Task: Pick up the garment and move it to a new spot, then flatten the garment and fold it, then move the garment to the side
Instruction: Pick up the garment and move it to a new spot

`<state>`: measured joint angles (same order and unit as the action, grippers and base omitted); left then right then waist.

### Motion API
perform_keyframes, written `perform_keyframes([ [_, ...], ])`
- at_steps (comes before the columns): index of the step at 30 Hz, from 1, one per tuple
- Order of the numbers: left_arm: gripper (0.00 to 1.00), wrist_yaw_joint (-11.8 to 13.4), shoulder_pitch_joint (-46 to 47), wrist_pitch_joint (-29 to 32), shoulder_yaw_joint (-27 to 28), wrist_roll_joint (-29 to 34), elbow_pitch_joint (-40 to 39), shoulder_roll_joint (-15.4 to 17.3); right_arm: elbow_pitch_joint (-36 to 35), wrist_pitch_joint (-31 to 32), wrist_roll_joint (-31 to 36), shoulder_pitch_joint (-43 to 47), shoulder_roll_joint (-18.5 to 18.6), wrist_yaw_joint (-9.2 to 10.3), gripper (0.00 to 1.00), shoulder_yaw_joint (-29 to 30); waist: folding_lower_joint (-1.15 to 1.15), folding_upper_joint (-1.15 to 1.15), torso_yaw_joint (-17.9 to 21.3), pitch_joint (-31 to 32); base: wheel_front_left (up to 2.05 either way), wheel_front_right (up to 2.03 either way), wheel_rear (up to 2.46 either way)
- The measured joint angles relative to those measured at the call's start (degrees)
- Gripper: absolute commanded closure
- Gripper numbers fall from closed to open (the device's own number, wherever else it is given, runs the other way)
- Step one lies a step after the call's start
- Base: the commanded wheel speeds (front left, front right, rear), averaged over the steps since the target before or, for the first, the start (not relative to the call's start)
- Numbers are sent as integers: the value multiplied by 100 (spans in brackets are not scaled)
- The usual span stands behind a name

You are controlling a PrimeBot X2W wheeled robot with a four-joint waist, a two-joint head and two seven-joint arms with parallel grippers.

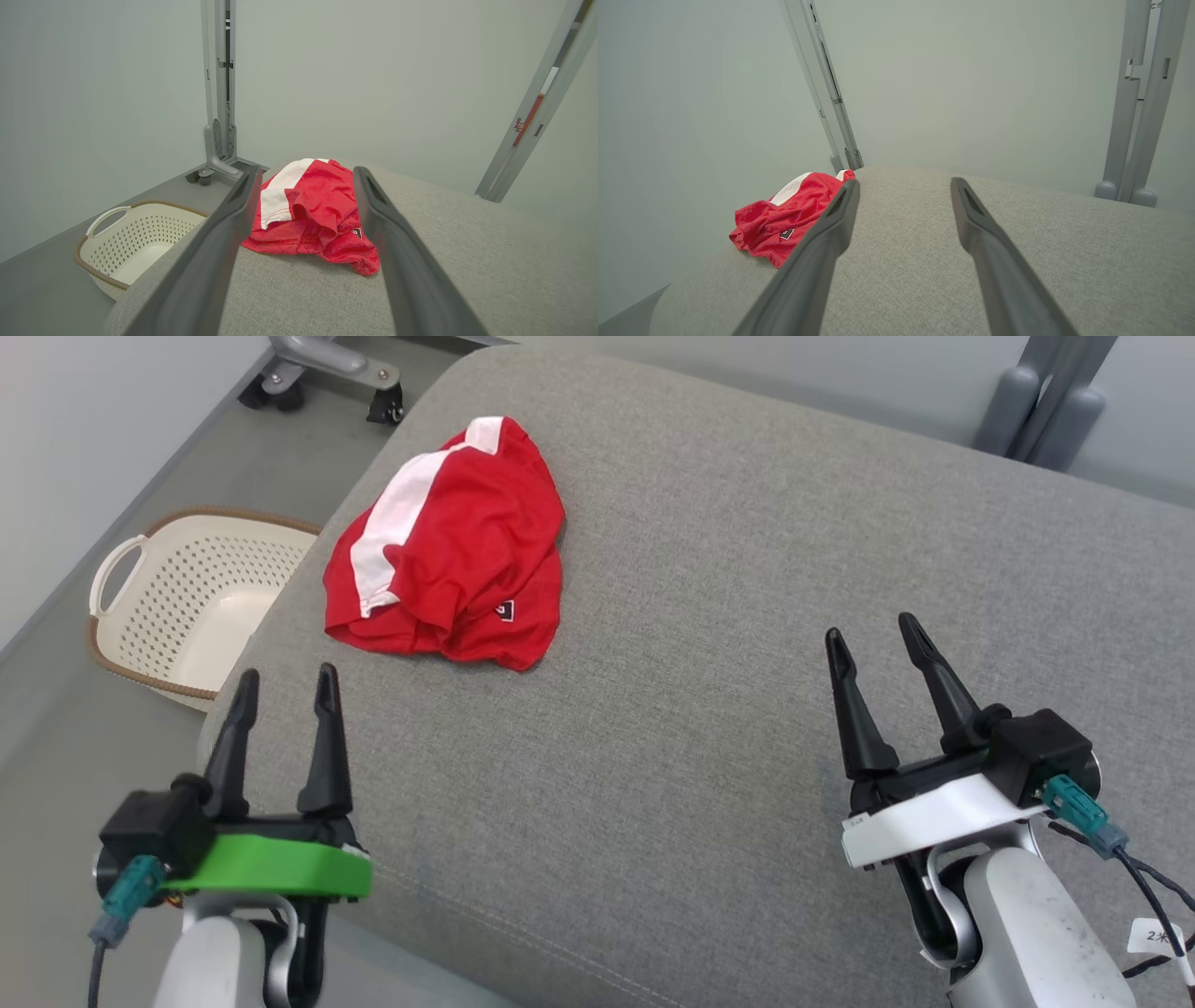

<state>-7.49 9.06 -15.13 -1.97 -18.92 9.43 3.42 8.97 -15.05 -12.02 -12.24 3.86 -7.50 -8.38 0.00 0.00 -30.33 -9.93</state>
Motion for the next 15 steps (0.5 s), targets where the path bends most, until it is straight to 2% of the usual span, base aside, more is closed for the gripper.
perform_keyframes([
  [4, 0, 0, 467, 1, -15, -21, 664, 314, -353, 73, 245, -19, 86, 0, 0, -14, 0, 0, 69, -303, 0, 0, 0],
  [7, 0, 0, 925, 1, -164, -98, 1543, 564, -661, 214, 374, -82, 182, 0, 0, 23, 0, 0, 155, -541, 0, 0, 0],
  [15, 0, -2, 2292, 102, -802, -781, 3341, 991, -1399, 643, 564, -207, 379, 0, 0, 110, 0, 0, 485, -1111, 0, 0, 0],
])
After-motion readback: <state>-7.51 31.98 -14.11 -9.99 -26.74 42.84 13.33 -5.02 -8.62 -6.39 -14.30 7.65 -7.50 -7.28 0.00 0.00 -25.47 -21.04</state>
